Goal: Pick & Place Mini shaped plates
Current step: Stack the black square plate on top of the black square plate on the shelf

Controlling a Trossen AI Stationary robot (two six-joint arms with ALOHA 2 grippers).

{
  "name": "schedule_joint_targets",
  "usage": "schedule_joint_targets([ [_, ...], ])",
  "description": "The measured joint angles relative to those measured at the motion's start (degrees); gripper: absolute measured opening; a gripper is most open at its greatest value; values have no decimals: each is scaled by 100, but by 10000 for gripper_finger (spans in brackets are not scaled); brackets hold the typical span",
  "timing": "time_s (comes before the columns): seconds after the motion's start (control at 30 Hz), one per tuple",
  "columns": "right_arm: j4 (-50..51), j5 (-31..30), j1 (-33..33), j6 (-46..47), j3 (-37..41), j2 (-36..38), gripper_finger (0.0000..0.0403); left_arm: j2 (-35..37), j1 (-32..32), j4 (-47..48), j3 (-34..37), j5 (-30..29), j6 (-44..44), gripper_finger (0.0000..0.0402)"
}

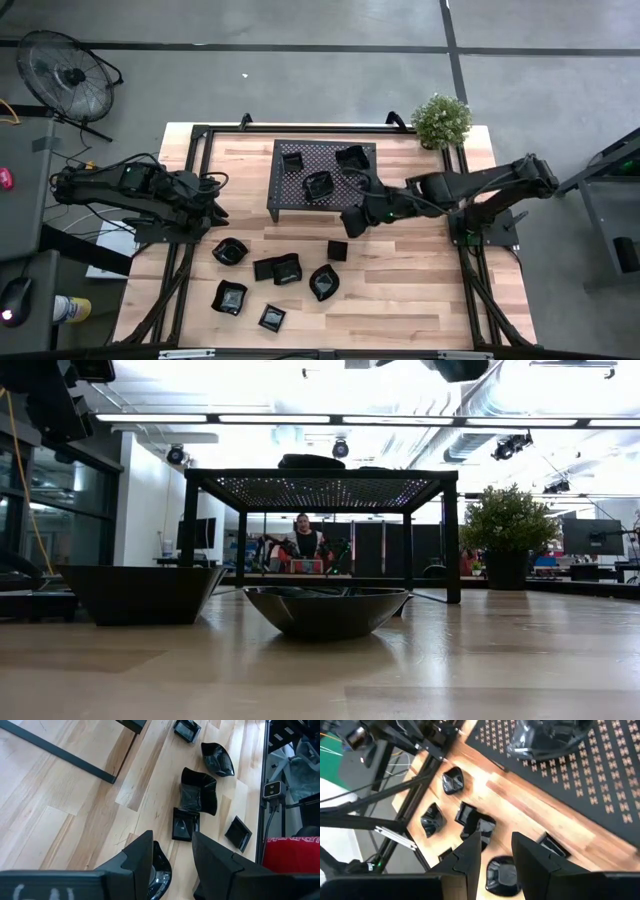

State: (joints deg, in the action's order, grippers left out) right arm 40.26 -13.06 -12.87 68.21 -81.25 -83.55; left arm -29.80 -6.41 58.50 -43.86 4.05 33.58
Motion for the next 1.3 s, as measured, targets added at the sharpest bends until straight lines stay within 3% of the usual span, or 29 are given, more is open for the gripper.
schedule_joint_targets([
  [0.47,988,-766,-790,545,0,0,105,0,0,-38,0,-17,138,136],
  [0.73,1059,-749,-1113,1158,417,-1,105,-2,-1,-353,0,-173,138,136],
  [1.1,-1213,32,-1241,2609,2303,-7,105,-2,1,-467,0,-468,439,136],
  [1.3,-2440,7,-1076,3279,3187,-7,105,-4,0,-440,0,-470,327,136],
])
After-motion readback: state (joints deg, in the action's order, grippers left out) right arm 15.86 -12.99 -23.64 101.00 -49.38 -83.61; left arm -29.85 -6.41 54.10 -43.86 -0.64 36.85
